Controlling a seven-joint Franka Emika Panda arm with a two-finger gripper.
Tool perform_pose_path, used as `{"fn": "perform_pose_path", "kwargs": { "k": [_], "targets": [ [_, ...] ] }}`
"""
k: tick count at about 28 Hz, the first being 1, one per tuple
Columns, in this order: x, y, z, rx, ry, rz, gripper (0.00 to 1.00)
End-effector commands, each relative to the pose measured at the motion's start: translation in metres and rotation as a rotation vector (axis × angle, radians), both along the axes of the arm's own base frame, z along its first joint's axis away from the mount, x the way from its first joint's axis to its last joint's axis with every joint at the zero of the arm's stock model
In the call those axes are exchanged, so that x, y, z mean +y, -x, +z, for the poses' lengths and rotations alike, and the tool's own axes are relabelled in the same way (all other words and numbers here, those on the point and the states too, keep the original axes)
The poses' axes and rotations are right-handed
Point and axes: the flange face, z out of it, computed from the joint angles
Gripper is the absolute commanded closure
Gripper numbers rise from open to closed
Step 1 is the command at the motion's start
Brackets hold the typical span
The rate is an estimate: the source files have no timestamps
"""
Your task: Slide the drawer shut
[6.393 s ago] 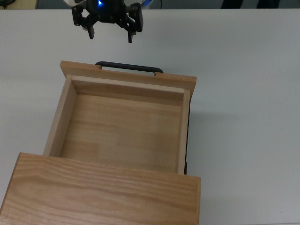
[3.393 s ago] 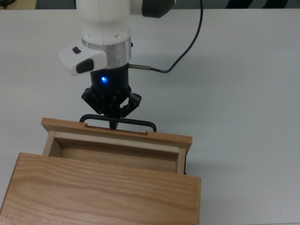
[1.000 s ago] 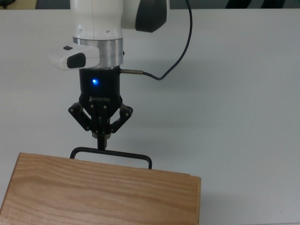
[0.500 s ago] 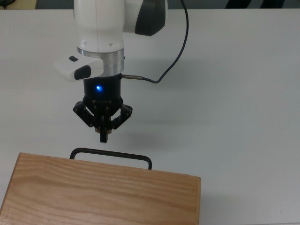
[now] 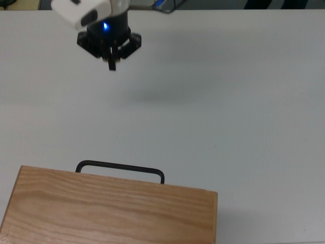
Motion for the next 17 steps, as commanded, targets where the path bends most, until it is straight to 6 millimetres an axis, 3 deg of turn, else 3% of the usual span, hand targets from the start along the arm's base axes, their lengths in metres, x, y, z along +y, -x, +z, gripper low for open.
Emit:
{"fn": "perform_pose_path", "kwargs": {
  "k": [1, 2, 3, 17],
  "targets": [
    [-0.0119, 0.0191, 0.0197, 0.024, 0.000, 0.041, 0.46],
    [-0.0138, 0.0208, 0.0208, 0.029, 0.001, 0.048, 0.19],
    [-0.0141, 0.0219, 0.0210, 0.035, 0.002, 0.051, 0.00],
    [-0.0124, 0.0237, 0.0201, 0.052, 0.010, 0.050, 0.00]
  ]
}}
